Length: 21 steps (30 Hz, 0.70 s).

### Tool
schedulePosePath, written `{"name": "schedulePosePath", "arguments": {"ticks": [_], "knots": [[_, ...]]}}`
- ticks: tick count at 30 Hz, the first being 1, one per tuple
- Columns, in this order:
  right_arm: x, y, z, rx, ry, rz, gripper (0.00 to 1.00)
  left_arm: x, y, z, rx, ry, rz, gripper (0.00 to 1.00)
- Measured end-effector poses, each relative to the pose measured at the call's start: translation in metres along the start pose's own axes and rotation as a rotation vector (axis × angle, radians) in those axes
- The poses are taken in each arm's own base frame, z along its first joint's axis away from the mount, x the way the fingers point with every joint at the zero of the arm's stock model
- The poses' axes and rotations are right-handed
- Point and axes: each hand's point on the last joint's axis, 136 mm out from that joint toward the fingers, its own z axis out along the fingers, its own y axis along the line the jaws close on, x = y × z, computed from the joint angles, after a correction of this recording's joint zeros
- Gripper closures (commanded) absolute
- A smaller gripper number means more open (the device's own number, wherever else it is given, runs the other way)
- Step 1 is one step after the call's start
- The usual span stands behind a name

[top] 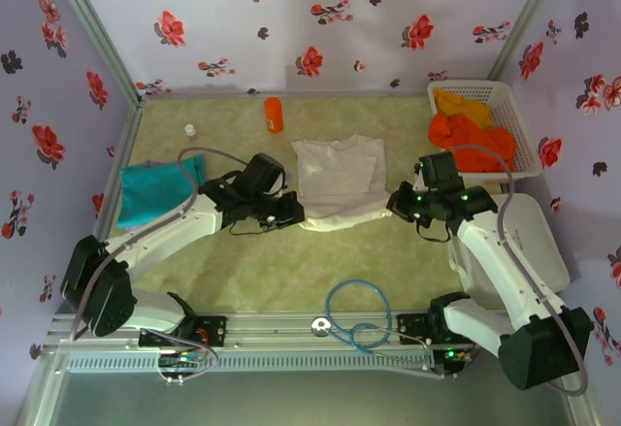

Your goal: Fold and stack the t-shirts

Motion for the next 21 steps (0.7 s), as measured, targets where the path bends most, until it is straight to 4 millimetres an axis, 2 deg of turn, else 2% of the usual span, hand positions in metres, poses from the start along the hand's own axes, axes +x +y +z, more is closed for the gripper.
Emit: {"name": "schedulePosePath", "arguments": {"ticks": [6,17,21], "knots": [[-0.022,0.010,-0.001,0.009,-0.024,0.011,1.00,-0.034,-0.016,-0.009,0.021,-0.046,-0.005,1.00],[-0.056,0.014,0.012,-0.012,-0.010,0.087,1.00,-0.077,-0.003,0.001,0.022,-0.029,-0.074,1.00],[-0.072,0.019,0.017,-0.034,-0.009,0.110,1.00,-0.095,-0.005,0.005,0.035,-0.034,-0.067,1.00]]}}
